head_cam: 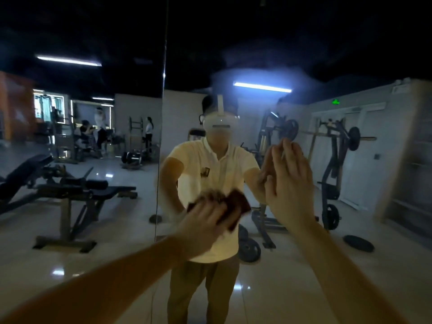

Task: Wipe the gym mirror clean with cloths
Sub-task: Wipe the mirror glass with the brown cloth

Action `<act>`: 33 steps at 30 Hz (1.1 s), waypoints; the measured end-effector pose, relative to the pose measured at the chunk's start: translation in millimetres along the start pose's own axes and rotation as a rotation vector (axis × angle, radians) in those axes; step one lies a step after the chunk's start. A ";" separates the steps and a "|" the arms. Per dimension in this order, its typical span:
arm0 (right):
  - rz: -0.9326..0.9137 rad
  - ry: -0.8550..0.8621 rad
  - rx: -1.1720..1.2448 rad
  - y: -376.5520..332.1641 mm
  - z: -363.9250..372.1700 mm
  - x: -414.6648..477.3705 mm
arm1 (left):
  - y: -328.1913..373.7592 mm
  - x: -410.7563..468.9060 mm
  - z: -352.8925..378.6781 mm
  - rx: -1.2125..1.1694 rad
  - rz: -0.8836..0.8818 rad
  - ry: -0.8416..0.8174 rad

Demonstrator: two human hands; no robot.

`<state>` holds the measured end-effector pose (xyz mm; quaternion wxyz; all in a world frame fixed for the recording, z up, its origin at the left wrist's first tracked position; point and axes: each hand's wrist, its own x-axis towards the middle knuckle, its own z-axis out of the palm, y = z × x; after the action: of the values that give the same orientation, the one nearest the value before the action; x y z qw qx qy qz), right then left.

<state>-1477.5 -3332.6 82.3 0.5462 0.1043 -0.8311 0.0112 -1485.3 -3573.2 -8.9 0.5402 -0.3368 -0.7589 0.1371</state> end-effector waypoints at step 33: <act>0.132 0.395 0.026 92.8 -1.3 115.3 | -181.2 206.7 -97.7 0.334 -0.669 0.236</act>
<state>-1537.6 -3260.3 196.6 0.6954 0.0524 -0.7125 0.0779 -1501.1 -3585.5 282.1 0.6859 0.0085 -0.7268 0.0356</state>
